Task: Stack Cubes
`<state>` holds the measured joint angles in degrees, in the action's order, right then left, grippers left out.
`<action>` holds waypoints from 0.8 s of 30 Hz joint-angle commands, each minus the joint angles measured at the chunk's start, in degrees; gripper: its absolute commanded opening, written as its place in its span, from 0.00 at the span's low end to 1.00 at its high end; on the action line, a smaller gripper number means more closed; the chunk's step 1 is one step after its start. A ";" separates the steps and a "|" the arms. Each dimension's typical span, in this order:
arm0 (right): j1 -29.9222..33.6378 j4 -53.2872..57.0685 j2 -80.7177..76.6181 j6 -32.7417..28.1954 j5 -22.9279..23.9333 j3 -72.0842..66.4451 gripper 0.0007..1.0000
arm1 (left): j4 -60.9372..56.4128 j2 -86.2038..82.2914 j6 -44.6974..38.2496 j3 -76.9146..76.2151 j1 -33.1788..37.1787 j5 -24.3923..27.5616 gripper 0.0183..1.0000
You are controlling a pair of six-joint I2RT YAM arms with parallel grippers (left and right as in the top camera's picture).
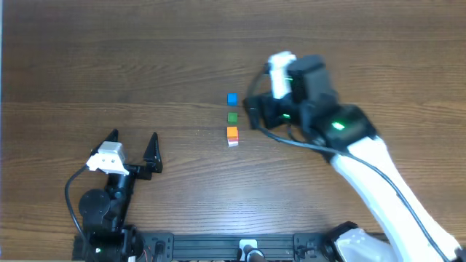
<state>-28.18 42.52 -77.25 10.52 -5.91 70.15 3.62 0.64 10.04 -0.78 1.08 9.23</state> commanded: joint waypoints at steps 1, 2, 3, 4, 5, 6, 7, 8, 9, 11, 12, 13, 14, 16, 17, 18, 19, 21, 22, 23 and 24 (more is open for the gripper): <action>-3.10 0.96 -9.31 7.98 4.66 5.35 0.99 | -0.20 -0.31 -0.81 0.44 -0.22 0.33 1.00; -3.30 1.20 -11.50 8.44 4.13 6.36 0.99 | -0.20 -0.31 -0.83 0.44 -0.22 0.33 1.00; -3.39 1.27 -13.55 9.07 3.76 7.19 0.99 | -0.20 -0.31 -0.83 0.44 -0.22 0.33 1.00; -3.45 1.33 -15.15 9.66 3.76 7.78 0.99 | -0.20 -0.31 -0.83 0.44 -0.22 0.33 1.00; -3.52 1.44 -16.87 10.03 3.80 8.44 0.99 | -0.20 -0.31 -0.83 0.44 -0.22 0.33 1.00; -3.54 1.57 -18.51 10.27 3.80 9.07 0.99 | -0.20 -0.31 -0.81 0.44 -0.22 0.33 1.00; -3.54 1.97 -19.91 10.64 3.80 9.73 0.99 | -0.20 -0.31 -0.81 0.44 -0.22 0.33 1.00; -3.67 2.32 -21.38 10.73 3.82 10.40 0.99 | -0.20 -0.31 -0.83 0.44 -0.22 0.33 1.00; -3.82 2.62 -22.34 11.10 3.87 10.88 0.99 | -0.20 -0.31 -0.83 0.44 -0.22 0.33 1.00; -4.33 3.28 -24.33 11.45 3.91 12.13 0.99 | -0.20 -0.31 -0.83 0.44 -0.22 0.33 1.00; -4.68 3.98 -25.42 11.82 4.37 13.05 0.99 | -0.20 -0.31 -0.83 0.44 -0.22 0.33 1.00; -5.05 4.68 -26.38 12.07 4.66 13.92 0.99 | -0.20 -0.31 -0.83 0.44 -0.22 0.33 1.00; -5.53 5.68 -27.52 12.48 4.96 15.12 0.99 | -0.20 -0.31 -0.83 0.44 -0.22 0.33 1.00; -6.64 7.65 -29.53 12.85 5.53 17.62 0.99 | -0.20 -0.31 -0.81 0.44 -0.22 0.33 1.00; -7.37 8.76 -30.60 12.96 5.81 19.06 0.99 | -0.20 -0.31 -0.81 0.44 -0.22 0.33 1.00; -8.09 10.05 -31.58 13.44 6.43 20.59 0.99 | -0.20 -0.31 -0.81 0.44 -0.22 0.33 1.00; -8.72 11.32 -32.37 14.23 7.17 21.88 0.99 | -0.20 -0.31 -0.83 0.44 -0.22 0.33 1.00; -9.81 13.70 -33.68 17.03 8.81 24.17 0.99 | -0.20 -0.31 -0.83 0.44 -0.22 0.33 1.00; -10.23 14.14 -34.14 18.36 9.01 24.79 0.99 | -0.20 -0.31 -0.83 0.44 -0.22 0.33 1.00; -10.58 14.10 -34.32 19.34 8.98 24.94 0.99 | -0.20 -0.31 -0.83 0.44 -0.22 0.33 1.00; -10.80 14.08 -34.45 20.37 9.01 24.94 0.99 | -0.20 -0.31 -0.83 0.44 -0.22 0.33 1.00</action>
<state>-38.11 56.21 -110.56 26.33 0.78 93.25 3.62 0.62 10.04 -0.78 1.08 9.26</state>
